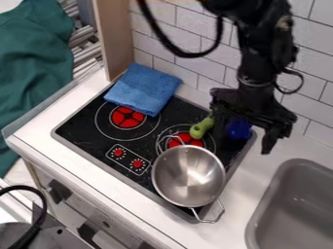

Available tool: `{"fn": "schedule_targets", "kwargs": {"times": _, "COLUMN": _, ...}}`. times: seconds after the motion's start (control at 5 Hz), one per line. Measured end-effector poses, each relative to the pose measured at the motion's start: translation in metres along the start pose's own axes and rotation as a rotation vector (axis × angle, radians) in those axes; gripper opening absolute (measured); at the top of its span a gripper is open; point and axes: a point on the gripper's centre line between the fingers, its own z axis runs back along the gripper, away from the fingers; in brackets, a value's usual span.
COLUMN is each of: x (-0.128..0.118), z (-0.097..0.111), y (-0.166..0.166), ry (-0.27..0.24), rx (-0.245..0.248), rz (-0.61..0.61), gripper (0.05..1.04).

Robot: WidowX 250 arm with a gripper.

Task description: Put the blue cloth to the left side of the pot

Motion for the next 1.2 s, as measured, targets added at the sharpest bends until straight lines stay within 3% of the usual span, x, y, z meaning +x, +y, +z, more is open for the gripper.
{"fn": "schedule_targets", "kwargs": {"times": 0.2, "x": 0.008, "z": 0.013, "y": 0.043, "ry": -0.040, "rx": 0.015, "rz": 0.041, "gripper": 1.005}}
{"fn": "schedule_targets", "kwargs": {"times": 0.4, "x": 0.027, "z": 0.027, "y": 0.077, "ry": -0.042, "rx": 0.069, "rz": 0.006, "gripper": 1.005}}
{"fn": "schedule_targets", "kwargs": {"times": 0.6, "x": 0.058, "z": 0.024, "y": 0.118, "ry": -0.036, "rx": 0.102, "rz": -0.028, "gripper": 1.005}}
{"fn": "schedule_targets", "kwargs": {"times": 0.8, "x": 0.078, "z": 0.006, "y": 0.143, "ry": 0.001, "rx": 0.104, "rz": -0.054, "gripper": 1.005}}
{"fn": "schedule_targets", "kwargs": {"times": 1.2, "x": 0.069, "z": -0.034, "y": 0.186, "ry": 0.089, "rx": 0.083, "rz": -0.046, "gripper": 1.005}}
